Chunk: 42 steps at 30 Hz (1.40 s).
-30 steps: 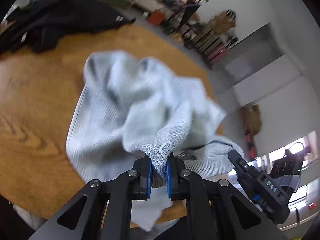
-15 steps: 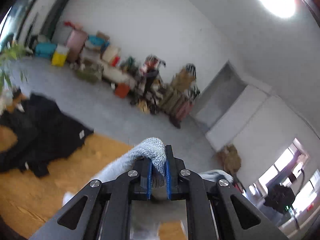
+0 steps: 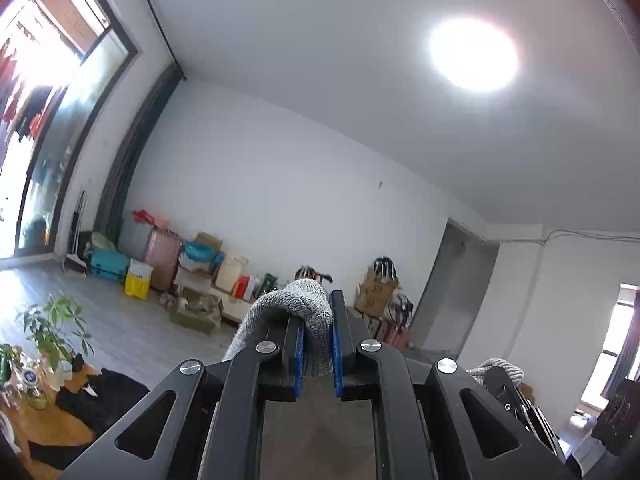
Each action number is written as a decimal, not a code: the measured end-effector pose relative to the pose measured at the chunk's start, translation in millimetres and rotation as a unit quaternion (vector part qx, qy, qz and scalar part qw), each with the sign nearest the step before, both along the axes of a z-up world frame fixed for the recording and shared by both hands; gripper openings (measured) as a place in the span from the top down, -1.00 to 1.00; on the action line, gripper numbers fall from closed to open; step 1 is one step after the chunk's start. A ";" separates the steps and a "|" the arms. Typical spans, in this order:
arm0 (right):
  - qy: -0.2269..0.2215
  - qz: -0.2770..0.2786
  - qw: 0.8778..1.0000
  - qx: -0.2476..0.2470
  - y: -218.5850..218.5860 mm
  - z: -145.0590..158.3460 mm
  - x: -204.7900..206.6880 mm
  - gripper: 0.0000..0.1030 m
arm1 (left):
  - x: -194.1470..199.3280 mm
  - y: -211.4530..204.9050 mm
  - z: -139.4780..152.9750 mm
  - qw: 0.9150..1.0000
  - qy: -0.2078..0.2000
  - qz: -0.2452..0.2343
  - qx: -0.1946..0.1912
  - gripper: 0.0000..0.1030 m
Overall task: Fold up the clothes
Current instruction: 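Lift the sweater hem with both grippers, raising it off the table, then hold the sweater hem high with both grippers and shake it out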
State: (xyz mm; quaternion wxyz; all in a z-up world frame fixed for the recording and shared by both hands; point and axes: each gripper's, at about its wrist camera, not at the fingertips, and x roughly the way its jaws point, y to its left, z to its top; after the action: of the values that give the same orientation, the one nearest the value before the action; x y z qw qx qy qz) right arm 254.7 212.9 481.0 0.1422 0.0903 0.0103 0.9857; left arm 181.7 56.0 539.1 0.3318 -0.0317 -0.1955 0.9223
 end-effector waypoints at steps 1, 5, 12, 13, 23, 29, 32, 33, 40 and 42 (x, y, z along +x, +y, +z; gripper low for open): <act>0.008 -0.005 1.000 0.007 -8.6 11.0 3.5 0.82 | -1.8 -1.0 1.8 1.000 0.000 0.004 0.000 0.78; 0.014 0.014 1.000 -0.002 -21.5 17.3 -1.1 0.82 | -11.7 -0.6 -11.4 0.999 0.005 0.036 -0.014 0.78; -0.044 0.018 0.999 -0.002 -38.5 -0.7 -45.0 0.83 | -63.5 6.7 -47.8 0.997 -0.056 0.035 -0.036 0.78; -0.053 0.016 0.998 0.001 -40.6 -5.3 -53.7 0.83 | -72.6 10.5 -54.8 0.997 -0.060 0.037 -0.043 0.78; -0.099 -0.007 0.995 -0.031 18.0 -44.8 -136.2 0.83 | -154.3 53.8 -93.4 0.995 -0.100 0.000 -0.031 0.78; -0.038 -0.047 0.998 -0.010 53.7 -13.3 -148.4 0.83 | -141.8 78.8 -59.5 1.000 0.003 -0.006 -0.018 0.78; -0.026 -0.062 0.997 0.026 42.9 -17.4 -146.1 0.83 | -152.8 88.7 -81.0 0.999 -0.023 -0.026 -0.033 0.78; -0.033 -0.059 0.997 0.026 42.4 -24.6 -146.6 0.83 | -161.5 90.9 -90.9 0.998 -0.043 -0.036 -0.035 0.78; -0.157 -0.014 0.987 -0.025 65.1 -170.6 -146.3 0.83 | -170.3 107.4 -272.4 0.976 -0.141 -0.110 -0.121 0.78; -0.200 0.012 0.978 -0.049 80.5 -224.2 -140.1 0.83 | -163.5 109.5 -333.8 0.965 -0.166 -0.131 -0.154 0.79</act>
State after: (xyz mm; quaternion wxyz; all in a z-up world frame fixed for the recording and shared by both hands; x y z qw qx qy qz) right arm 114.6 293.3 256.8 0.1343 -0.1164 0.0312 0.9836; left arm 18.2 165.5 205.3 0.4041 -0.2603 -0.0972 0.8715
